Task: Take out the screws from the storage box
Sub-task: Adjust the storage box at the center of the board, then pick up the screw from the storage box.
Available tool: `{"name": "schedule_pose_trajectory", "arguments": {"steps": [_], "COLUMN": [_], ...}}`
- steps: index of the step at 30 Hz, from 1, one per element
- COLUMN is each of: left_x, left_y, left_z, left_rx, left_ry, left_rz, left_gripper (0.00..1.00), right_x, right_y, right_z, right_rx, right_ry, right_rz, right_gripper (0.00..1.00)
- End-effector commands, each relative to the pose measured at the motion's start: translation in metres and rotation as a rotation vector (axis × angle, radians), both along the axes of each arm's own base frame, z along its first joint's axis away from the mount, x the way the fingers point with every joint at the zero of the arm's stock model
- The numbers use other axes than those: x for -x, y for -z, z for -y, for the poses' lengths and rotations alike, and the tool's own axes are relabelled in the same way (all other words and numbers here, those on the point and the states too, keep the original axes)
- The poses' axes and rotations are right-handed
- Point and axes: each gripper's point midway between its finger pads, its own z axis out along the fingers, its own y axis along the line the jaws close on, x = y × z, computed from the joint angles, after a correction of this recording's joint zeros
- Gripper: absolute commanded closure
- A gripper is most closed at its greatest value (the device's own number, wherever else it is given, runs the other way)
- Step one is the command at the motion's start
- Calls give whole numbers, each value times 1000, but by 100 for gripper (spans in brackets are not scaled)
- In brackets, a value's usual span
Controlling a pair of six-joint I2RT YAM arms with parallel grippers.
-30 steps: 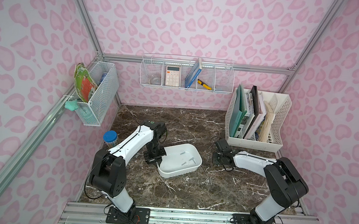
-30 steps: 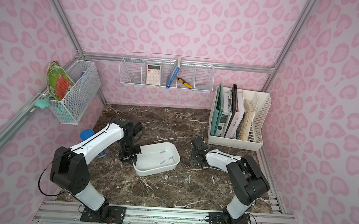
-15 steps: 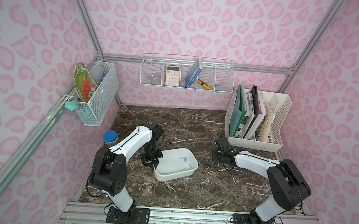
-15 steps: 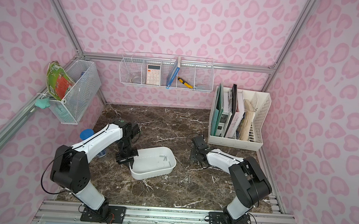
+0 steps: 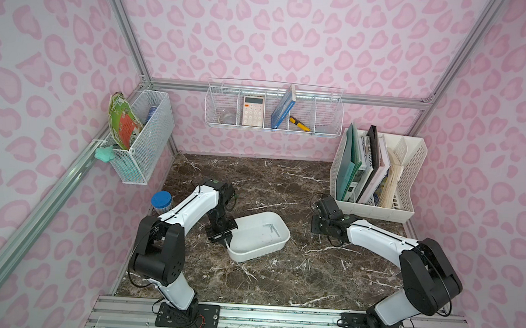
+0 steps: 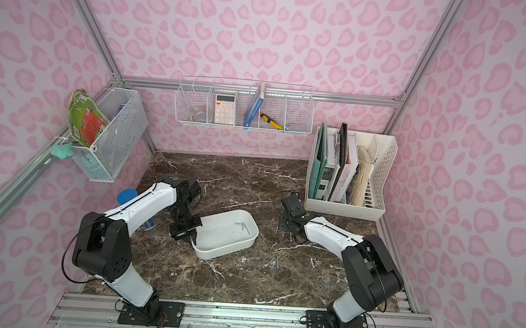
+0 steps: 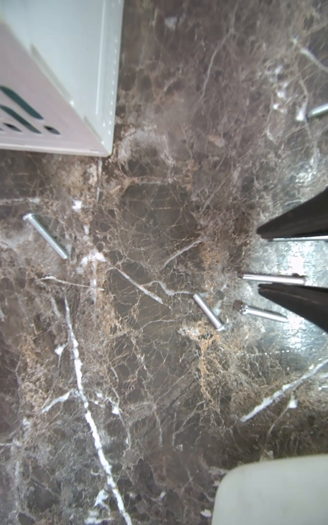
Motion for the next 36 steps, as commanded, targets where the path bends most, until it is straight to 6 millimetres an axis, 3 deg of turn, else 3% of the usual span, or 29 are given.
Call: {"name": "schedule_pose_trajectory", "arguments": {"steps": [1,10,20,27,32,36], "left_x": [-10,-20,-24,-35,-45,-57], "left_y": [4,28,46,33,16,-2], "left_z": [-3,0,19,22,21,15], "left_rx": [-30,-41,8,28,35,6], "left_ry": [-9,-2,30,68,125,204], "left_rz": [63,94,89,145,226,306], "left_gripper": [100,100,99,77,56,47], "right_x": [-2,-3,7,6,3,2], "right_y": [-3,-16,-42,-58,-49,-38], "right_z": [0,-16,-79,-120,-133,-143], "right_rx": [8,-4,-14,9,51,81], "right_ry": [5,-33,-186,-291,-334,-368], "right_rz": [7,58,125,154,125,98], "right_gripper": [69,68,70,69,70,71]}}
